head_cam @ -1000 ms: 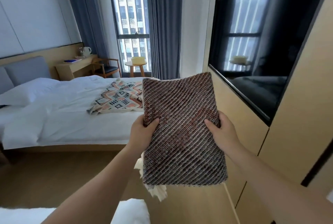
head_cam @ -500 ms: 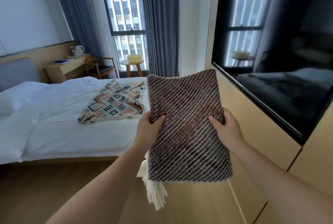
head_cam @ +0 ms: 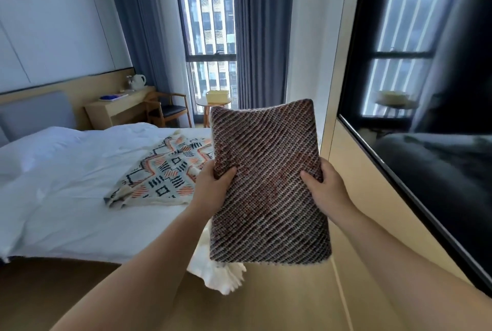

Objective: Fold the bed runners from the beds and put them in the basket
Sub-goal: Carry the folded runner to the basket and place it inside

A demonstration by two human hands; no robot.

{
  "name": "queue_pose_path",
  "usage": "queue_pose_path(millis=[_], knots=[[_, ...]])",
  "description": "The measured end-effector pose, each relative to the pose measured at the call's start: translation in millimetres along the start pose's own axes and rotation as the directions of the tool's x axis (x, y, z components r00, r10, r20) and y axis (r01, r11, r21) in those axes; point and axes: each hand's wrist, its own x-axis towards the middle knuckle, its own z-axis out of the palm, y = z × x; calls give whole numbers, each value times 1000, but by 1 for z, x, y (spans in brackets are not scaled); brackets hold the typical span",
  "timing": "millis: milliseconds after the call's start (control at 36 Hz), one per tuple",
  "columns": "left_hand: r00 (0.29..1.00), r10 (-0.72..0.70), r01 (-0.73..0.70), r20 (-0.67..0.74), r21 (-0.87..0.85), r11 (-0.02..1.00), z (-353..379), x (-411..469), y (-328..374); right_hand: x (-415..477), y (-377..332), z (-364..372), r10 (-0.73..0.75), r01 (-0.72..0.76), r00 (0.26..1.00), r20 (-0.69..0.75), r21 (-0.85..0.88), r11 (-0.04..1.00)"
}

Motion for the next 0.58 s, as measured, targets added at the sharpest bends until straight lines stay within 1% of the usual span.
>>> queue_pose_path(millis=[111, 333, 500, 584], knots=[[1000, 18, -18, 7, 66, 998, 20, 44, -7, 43, 18, -3, 3, -2, 1000, 17, -20, 1000], [999, 0, -1, 52, 25, 1000, 62, 144, -43, 137, 57, 5, 17, -18, 1000, -24, -39, 999], [997, 29, -29, 68, -1, 1000, 87, 242, -77, 229, 84, 26, 26, -33, 996, -91, -71, 997], [997, 19, -18, 76, -16, 1000, 96, 294, -91, 276, 96, 40, 37, -47, 993, -115, -85, 995]])
